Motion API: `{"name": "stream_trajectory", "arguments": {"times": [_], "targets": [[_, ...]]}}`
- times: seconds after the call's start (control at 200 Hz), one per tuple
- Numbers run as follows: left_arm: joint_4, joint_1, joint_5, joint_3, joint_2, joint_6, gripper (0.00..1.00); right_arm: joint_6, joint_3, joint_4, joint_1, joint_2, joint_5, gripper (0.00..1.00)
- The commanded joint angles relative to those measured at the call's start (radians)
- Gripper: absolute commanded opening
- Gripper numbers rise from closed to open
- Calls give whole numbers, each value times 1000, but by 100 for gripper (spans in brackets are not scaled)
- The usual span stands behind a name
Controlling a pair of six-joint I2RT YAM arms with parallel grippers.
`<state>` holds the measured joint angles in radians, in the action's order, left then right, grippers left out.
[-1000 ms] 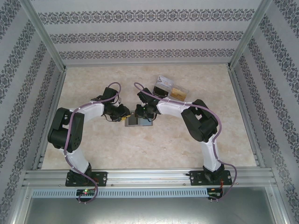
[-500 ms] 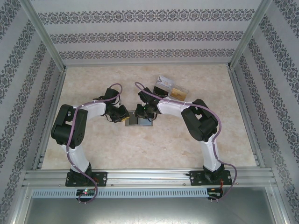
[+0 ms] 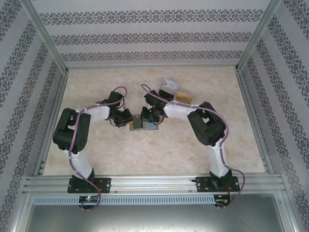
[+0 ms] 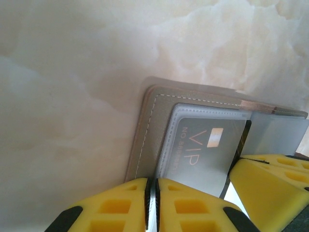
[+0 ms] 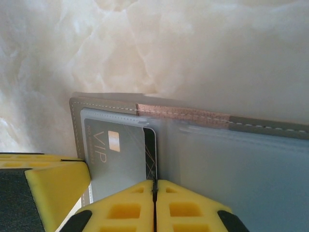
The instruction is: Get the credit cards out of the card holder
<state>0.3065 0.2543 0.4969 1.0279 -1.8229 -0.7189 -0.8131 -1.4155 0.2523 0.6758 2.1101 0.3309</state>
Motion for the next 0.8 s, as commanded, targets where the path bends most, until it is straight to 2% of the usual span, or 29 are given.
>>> {"name": "stream_trajectory", "arguments": {"times": [0.0,0.185,0.435,0.594,0.704,0.799], "targets": [[52,15,-27,14,-16,26,14,8,33,-26,0,-33,-2,8],[68,14,-40,29,-3,31,13,28,97,-41,-18,-100,-65,6],[93,15,-10,88,25,31,14,12,127,-87,-33,-109,-10,5],[76,14,15,88,47,23,15,-9,124,-107,-35,-98,45,14],[41,16,52,78,22,9,15,-28,115,-114,-35,-83,84,21],[33,20,49,78,-9,7,13,-38,110,-111,-34,-71,89,23]]}}
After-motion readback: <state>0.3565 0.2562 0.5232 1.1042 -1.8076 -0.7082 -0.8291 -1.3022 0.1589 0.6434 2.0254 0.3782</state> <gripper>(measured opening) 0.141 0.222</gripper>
